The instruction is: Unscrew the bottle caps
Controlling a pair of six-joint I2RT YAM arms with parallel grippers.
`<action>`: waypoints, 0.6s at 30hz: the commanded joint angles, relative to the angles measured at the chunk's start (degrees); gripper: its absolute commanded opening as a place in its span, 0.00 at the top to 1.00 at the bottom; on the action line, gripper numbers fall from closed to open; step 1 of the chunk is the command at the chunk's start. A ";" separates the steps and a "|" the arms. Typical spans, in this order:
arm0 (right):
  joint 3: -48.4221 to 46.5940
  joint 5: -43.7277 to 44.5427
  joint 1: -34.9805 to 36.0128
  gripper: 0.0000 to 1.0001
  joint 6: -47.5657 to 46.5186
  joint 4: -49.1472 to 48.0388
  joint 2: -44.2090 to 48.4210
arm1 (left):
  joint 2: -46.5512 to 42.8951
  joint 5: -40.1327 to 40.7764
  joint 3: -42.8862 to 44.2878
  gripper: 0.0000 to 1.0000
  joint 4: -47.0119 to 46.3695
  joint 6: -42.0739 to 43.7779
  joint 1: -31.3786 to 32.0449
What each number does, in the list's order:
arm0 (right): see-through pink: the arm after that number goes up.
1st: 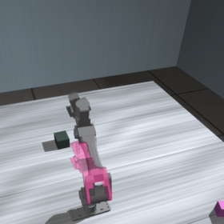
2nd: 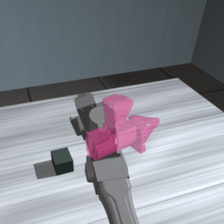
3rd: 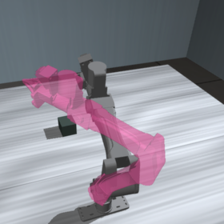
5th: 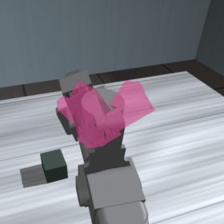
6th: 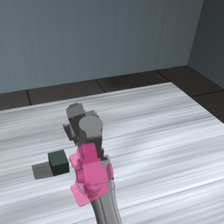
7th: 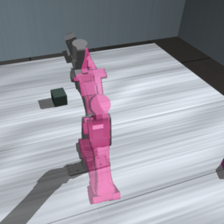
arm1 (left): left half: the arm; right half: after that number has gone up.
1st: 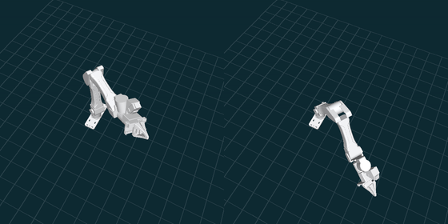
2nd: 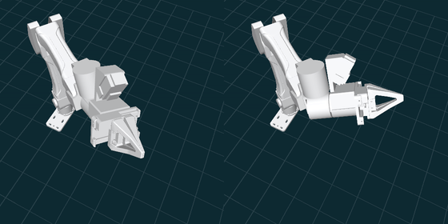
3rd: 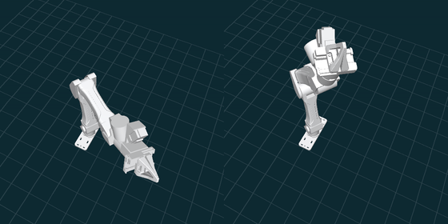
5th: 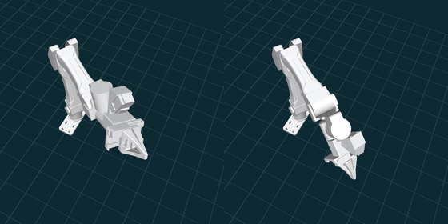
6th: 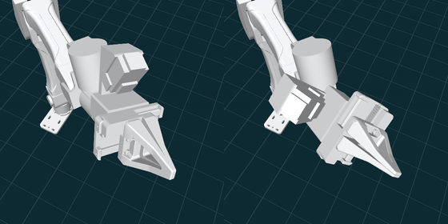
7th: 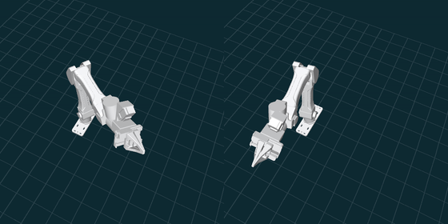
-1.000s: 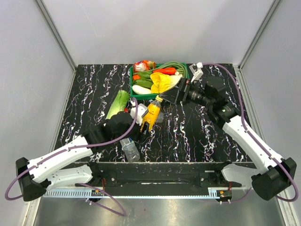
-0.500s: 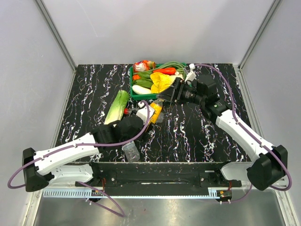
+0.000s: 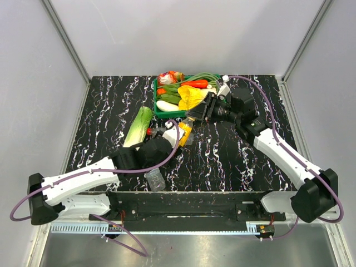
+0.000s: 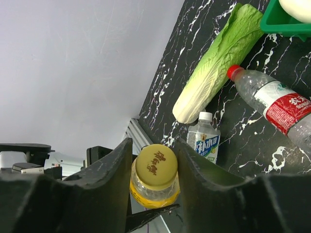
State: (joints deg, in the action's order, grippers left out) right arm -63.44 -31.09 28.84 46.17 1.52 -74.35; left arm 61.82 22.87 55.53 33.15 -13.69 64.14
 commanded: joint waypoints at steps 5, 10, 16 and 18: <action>-1.78 -1.69 0.60 0.86 0.41 -2.75 0.08 | 0.32 1.74 2.74 1.00 -2.03 0.68 0.55; 0.42 -0.55 0.60 1.00 0.06 -4.85 2.36 | 0.41 -0.19 2.13 1.00 -3.70 1.30 0.55; 1.48 -1.16 0.60 1.00 -3.01 -5.82 5.17 | -1.26 -3.44 -0.06 1.00 -8.09 0.51 0.29; 2.09 -1.86 0.60 1.00 -3.54 -6.96 6.14 | -2.05 -6.25 -1.20 1.00 -9.93 0.51 -0.41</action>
State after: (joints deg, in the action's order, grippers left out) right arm -61.69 -30.61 28.82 44.84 -0.67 -71.96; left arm 61.87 21.67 55.31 31.22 -13.47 64.29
